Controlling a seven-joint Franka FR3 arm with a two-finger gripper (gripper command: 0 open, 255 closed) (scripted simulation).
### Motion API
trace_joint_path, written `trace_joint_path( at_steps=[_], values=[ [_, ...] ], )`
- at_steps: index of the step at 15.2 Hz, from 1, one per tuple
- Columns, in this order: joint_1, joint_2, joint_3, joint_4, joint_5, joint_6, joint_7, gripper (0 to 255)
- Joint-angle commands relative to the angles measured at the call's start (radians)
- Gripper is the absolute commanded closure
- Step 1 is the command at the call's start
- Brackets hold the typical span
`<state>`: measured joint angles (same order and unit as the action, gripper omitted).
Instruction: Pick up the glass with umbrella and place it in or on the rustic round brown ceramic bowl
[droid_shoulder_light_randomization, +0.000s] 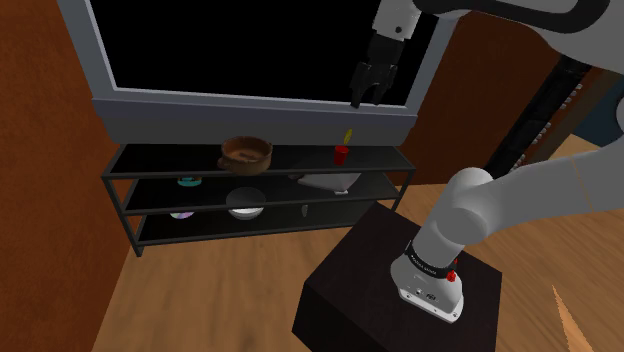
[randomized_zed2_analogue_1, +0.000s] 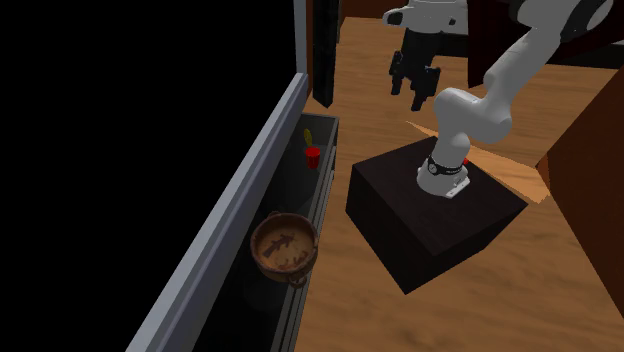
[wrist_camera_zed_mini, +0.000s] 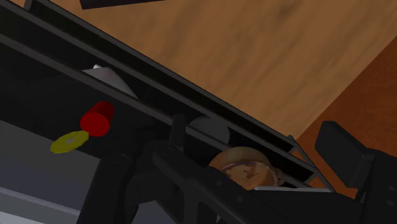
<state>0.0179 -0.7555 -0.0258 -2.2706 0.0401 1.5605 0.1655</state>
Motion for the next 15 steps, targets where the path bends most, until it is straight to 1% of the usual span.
trace_joint_path(
  at_steps=[1,8,15],
  values=[
    [0.0,0.0,0.0,0.0,0.0,0.0,0.0,0],
    [-0.033,0.083,-0.092,-0.107,-0.07,0.177,-0.114,0],
    [-0.065,0.23,-0.187,-0.154,-0.124,0.364,-0.224,0]
  ],
)
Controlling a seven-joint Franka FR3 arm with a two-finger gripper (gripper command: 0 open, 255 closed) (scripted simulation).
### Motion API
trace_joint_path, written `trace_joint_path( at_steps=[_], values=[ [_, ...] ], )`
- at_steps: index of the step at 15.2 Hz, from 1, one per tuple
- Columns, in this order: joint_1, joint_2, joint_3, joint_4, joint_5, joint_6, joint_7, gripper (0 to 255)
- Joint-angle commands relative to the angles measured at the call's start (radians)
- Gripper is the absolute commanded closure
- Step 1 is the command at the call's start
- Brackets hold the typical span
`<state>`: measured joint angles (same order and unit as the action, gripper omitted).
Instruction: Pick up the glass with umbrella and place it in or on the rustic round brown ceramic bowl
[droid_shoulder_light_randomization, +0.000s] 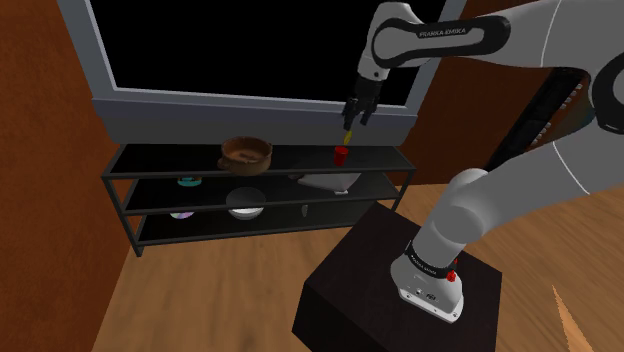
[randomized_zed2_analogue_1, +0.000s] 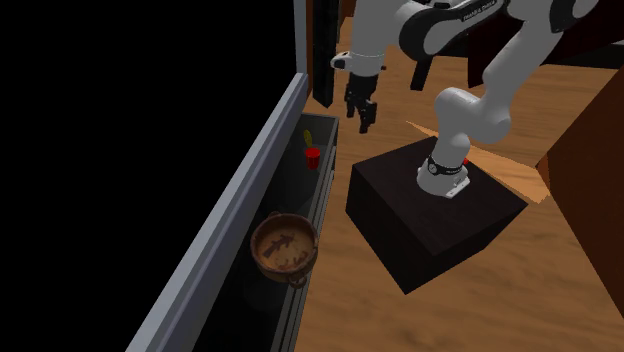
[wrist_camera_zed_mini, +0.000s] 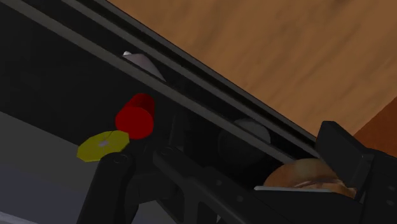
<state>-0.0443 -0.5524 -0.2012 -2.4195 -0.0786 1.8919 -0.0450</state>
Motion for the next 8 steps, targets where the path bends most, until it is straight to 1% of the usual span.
trace_joint_path(
  at_steps=[1,5,8],
  values=[
    [-0.006,0.053,-0.026,-0.006,-0.011,0.06,-0.03,0],
    [-0.018,0.169,-0.081,0.001,-0.024,0.165,-0.095,0],
    [-0.025,0.266,-0.121,0.02,-0.02,0.241,-0.148,0]
  ],
)
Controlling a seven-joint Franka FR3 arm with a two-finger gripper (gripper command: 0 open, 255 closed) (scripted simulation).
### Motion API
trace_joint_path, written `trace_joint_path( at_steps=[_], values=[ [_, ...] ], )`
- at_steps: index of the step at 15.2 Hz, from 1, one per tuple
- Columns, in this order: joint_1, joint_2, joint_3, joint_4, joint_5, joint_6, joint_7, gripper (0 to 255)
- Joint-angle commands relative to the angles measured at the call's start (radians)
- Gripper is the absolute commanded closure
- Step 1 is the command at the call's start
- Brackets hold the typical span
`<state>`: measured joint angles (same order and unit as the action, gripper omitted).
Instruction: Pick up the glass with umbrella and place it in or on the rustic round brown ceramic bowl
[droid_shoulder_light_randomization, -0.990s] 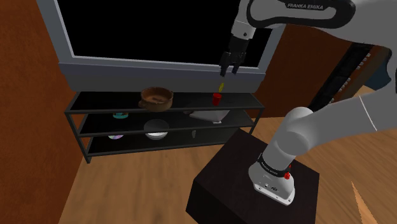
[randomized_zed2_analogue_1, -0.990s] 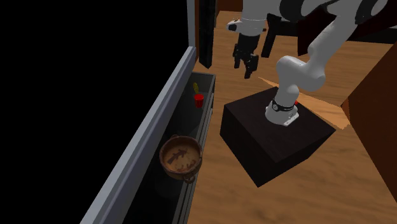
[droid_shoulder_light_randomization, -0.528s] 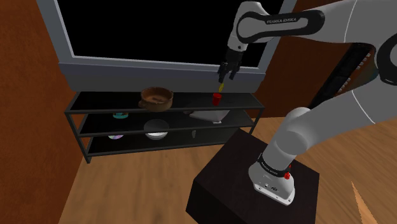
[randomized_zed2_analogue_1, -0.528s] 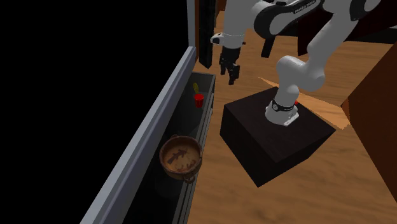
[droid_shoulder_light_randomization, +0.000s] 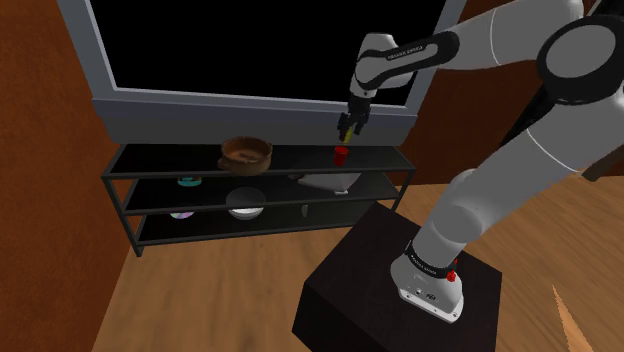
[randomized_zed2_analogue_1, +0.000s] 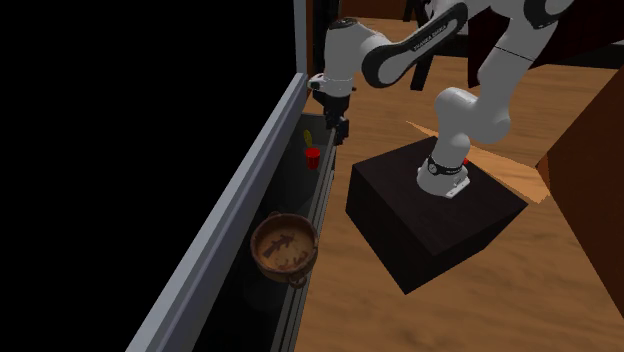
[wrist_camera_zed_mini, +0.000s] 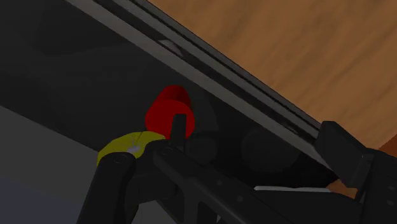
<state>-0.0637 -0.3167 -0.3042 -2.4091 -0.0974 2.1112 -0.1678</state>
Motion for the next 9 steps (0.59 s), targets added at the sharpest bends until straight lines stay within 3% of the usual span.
trace_joint_path(
  at_steps=[1,6,9],
  values=[
    [-0.008,0.064,-0.03,0.019,0.003,0.046,-0.044,0],
    [-0.02,0.247,-0.085,0.083,0.048,0.155,-0.147,0],
    [-0.021,0.268,-0.086,0.074,0.057,0.185,-0.155,0]
  ],
)
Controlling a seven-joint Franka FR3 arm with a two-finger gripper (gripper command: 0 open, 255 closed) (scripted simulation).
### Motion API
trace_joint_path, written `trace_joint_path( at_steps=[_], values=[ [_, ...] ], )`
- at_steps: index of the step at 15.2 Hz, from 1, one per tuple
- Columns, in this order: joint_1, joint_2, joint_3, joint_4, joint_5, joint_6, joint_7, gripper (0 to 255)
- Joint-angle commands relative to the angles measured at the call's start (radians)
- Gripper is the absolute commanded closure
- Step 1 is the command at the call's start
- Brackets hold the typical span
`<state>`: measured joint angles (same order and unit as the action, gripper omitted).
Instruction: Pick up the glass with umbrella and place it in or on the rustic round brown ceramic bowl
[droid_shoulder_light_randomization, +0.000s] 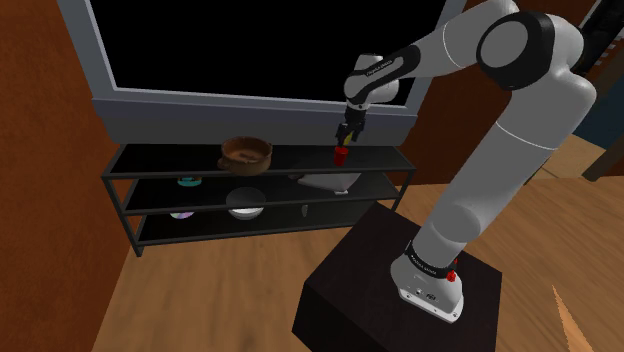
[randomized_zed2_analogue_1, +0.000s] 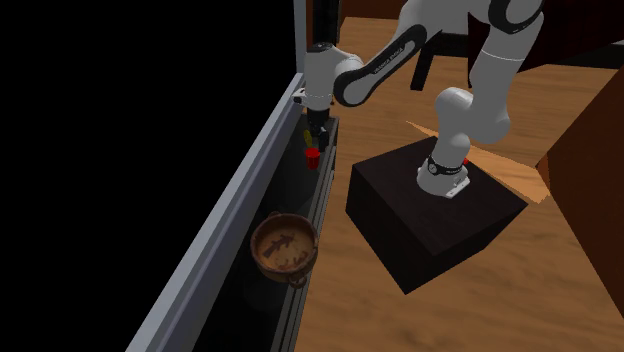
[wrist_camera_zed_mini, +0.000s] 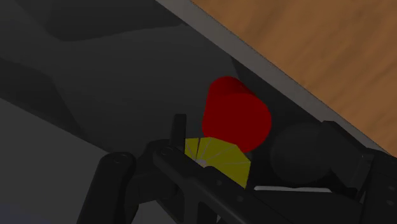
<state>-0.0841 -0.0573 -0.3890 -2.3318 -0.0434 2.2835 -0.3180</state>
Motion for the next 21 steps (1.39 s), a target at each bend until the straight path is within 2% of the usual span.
trace_joint_path(
  at_steps=[1,5,13,14,21],
  values=[
    [-0.001,0.018,-0.002,-0.009,0.007,0.026,-0.008,0],
    [-0.001,0.062,-0.004,-0.031,0.029,0.09,-0.024,0],
    [-0.001,0.062,-0.004,-0.031,0.029,0.089,-0.024,0],
    [-0.001,0.062,-0.004,-0.031,0.029,0.089,-0.024,255],
    [-0.001,0.062,-0.004,-0.031,0.029,0.089,-0.024,255]
  ],
)
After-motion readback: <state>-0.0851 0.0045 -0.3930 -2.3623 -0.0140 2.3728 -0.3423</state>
